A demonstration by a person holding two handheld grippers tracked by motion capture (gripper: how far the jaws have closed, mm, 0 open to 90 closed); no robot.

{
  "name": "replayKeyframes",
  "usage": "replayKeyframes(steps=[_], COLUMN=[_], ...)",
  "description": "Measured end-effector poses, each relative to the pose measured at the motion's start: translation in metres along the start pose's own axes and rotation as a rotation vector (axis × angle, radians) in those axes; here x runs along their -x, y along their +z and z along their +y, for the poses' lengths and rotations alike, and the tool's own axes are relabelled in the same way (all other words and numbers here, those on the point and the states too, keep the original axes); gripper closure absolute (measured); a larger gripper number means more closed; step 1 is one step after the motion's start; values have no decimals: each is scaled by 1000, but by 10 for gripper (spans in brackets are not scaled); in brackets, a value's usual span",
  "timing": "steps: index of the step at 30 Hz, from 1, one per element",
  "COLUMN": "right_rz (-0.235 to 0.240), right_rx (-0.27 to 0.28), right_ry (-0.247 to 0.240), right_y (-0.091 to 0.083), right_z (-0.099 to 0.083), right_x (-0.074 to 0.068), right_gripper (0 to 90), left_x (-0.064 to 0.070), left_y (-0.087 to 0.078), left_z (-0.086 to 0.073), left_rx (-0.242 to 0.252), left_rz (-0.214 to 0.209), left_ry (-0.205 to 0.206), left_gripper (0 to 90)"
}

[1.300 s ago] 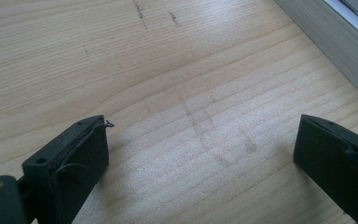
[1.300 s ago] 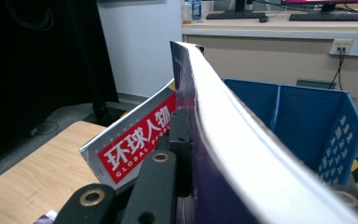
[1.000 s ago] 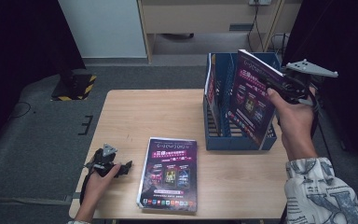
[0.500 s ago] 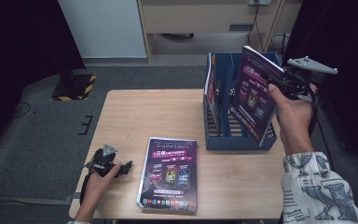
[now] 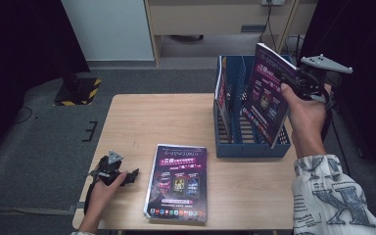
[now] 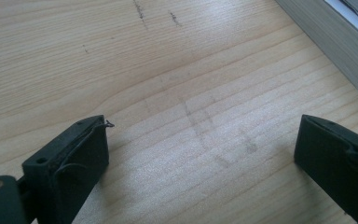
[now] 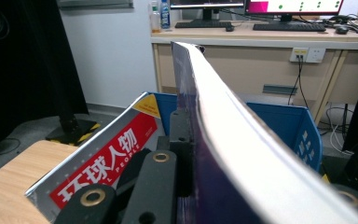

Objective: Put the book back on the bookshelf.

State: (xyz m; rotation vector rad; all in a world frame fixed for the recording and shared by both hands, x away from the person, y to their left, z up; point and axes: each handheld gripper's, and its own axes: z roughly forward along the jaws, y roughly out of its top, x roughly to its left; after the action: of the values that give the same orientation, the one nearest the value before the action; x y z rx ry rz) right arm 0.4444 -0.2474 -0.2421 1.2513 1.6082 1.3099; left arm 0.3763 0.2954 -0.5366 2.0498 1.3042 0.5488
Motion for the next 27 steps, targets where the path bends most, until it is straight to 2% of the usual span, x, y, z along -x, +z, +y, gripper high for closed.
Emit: replayKeyframes(steps=[14,27], right_rz=[-61,-103], right_rx=[0,4], right_ry=[23,20], right_y=[9,38], right_z=[1,-4], right_x=[7,3], right_gripper=[823,824], left_x=[0,0], left_y=[0,0], left_z=[0,0], left_rx=[-1,-1], left_rz=[1,1], left_ry=[1,0], left_gripper=[21,21])
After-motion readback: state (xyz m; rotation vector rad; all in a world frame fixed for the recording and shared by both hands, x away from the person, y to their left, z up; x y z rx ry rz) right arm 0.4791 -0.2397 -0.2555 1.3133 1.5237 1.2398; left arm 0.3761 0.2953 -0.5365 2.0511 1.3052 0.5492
